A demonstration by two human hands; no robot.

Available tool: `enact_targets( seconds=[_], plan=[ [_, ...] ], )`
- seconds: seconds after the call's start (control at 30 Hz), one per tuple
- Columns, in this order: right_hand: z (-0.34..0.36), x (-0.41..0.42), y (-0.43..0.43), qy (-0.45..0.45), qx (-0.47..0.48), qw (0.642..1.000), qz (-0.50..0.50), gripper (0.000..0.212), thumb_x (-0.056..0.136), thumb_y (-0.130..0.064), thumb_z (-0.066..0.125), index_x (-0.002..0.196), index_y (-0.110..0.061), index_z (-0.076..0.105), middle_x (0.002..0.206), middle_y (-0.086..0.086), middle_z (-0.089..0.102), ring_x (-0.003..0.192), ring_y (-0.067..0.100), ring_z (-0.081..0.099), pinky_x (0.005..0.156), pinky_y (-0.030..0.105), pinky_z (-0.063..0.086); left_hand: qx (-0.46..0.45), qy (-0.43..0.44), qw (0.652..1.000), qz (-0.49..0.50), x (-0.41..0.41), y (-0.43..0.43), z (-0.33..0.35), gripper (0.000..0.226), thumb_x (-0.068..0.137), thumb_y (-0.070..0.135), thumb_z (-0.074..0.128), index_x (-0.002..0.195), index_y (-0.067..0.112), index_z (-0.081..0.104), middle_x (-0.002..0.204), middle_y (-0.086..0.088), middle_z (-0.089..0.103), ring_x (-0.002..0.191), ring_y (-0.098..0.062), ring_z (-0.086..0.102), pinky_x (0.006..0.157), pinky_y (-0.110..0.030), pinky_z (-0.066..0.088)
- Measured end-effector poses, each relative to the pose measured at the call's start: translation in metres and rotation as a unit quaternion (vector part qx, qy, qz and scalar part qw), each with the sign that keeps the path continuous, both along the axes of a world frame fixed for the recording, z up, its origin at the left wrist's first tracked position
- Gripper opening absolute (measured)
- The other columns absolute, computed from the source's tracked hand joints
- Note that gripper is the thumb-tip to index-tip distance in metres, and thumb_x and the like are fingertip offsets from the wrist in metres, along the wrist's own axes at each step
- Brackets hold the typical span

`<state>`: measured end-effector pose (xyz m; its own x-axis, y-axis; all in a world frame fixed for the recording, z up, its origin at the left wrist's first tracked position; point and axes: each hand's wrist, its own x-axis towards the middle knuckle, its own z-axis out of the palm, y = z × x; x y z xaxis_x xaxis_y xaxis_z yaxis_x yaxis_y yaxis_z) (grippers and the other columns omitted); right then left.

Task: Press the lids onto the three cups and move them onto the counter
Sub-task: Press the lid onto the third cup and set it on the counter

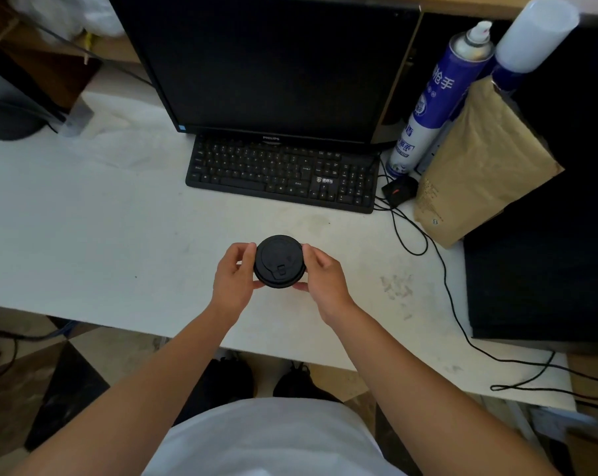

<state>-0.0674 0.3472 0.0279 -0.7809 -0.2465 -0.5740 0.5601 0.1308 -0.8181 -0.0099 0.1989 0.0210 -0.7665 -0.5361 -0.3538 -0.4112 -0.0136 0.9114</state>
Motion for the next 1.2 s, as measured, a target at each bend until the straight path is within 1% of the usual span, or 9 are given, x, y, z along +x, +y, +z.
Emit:
enact_targets(
  seconds=[0.13,0.27,0.4,0.57,0.7,0.83,0.97,1.07,1.2],
  plan=[
    [0.002,-0.008,-0.006,0.015,0.046,0.999,0.022,0.041,0.106,-0.044,0.041,0.123,-0.019,0.068,0.120,0.003,0.066,0.099,0.014,0.064,0.073,0.036,0.065,-0.081,0.015,0.995,-0.064,-0.002,-0.005,0.000,0.022,0.106,0.029,0.038,0.108,0.019,0.058,0.103,0.010,0.064,0.099,-0.011,0.064,0.071,-0.028,0.061],
    [0.003,-0.011,-0.005,-0.011,0.008,1.000,-0.003,0.035,0.105,-0.041,0.048,0.117,-0.015,0.069,0.115,0.004,0.067,0.100,0.018,0.066,0.073,0.041,0.066,-0.177,0.062,0.974,-0.131,-0.002,-0.006,0.004,0.032,0.106,0.016,0.033,0.125,0.021,0.058,0.113,0.017,0.063,0.107,0.006,0.058,0.087,-0.011,0.048],
    [0.001,-0.004,0.005,-0.030,-0.051,0.998,-0.034,0.028,0.106,-0.029,0.051,0.120,-0.014,0.069,0.125,0.007,0.068,0.113,0.022,0.065,0.086,0.035,0.062,-0.103,0.048,0.989,-0.094,-0.003,-0.004,0.006,0.034,0.106,0.015,0.035,0.123,0.029,0.060,0.118,0.008,0.064,0.110,-0.012,0.062,0.075,-0.034,0.062],
    [-0.003,0.005,0.011,-0.038,-0.062,0.997,-0.040,0.031,0.105,-0.032,0.053,0.125,-0.014,0.069,0.127,0.004,0.068,0.118,0.017,0.063,0.095,0.034,0.058,-0.098,0.018,0.994,-0.054,-0.002,0.001,0.006,0.021,0.105,0.032,0.039,0.099,0.032,0.059,0.103,0.008,0.066,0.097,-0.018,0.066,0.060,-0.035,0.062],
    [-0.002,0.003,0.007,-0.014,-0.024,0.999,-0.016,0.029,0.105,-0.036,0.051,0.119,-0.017,0.068,0.124,0.003,0.068,0.116,0.019,0.063,0.084,0.033,0.061,-0.096,0.002,0.995,-0.039,-0.001,-0.001,0.001,0.021,0.104,0.032,0.041,0.093,0.027,0.058,0.098,0.004,0.065,0.095,-0.024,0.067,0.059,-0.036,0.062],
    [-0.002,-0.003,0.002,0.036,0.031,0.999,0.015,0.027,0.106,-0.034,0.045,0.115,-0.018,0.066,0.117,0.002,0.065,0.105,0.019,0.062,0.074,0.031,0.063,-0.129,0.015,0.990,-0.062,0.000,-0.005,0.002,0.018,0.106,0.028,0.038,0.109,0.027,0.056,0.106,0.006,0.065,0.095,-0.019,0.066,0.057,-0.031,0.060],
    [-0.003,-0.004,-0.002,0.079,0.058,0.995,0.034,0.025,0.108,-0.033,0.040,0.110,-0.022,0.063,0.097,-0.009,0.063,0.084,0.010,0.063,0.068,0.026,0.062,-0.180,0.045,0.975,-0.123,0.002,-0.005,0.006,0.033,0.106,0.013,0.034,0.130,0.024,0.055,0.119,0.003,0.062,0.103,-0.015,0.062,0.070,-0.029,0.058],
    [-0.001,-0.005,-0.002,0.048,0.027,0.998,0.020,0.029,0.108,-0.031,0.042,0.113,-0.017,0.066,0.108,-0.001,0.066,0.095,0.013,0.064,0.075,0.034,0.065,-0.215,0.076,0.961,-0.156,0.003,-0.005,0.007,0.045,0.099,-0.006,0.033,0.132,0.015,0.056,0.125,0.003,0.061,0.107,-0.019,0.059,0.085,-0.035,0.052],
    [-0.005,-0.002,0.007,0.028,-0.024,0.999,-0.005,0.028,0.107,-0.025,0.047,0.121,-0.015,0.068,0.125,0.004,0.069,0.116,0.017,0.065,0.095,0.038,0.060,-0.158,0.037,0.983,-0.089,-0.001,-0.007,0.010,0.038,0.103,0.010,0.032,0.105,0.039,0.056,0.099,0.029,0.062,0.077,-0.005,0.059,0.057,-0.030,0.056]
  ],
)
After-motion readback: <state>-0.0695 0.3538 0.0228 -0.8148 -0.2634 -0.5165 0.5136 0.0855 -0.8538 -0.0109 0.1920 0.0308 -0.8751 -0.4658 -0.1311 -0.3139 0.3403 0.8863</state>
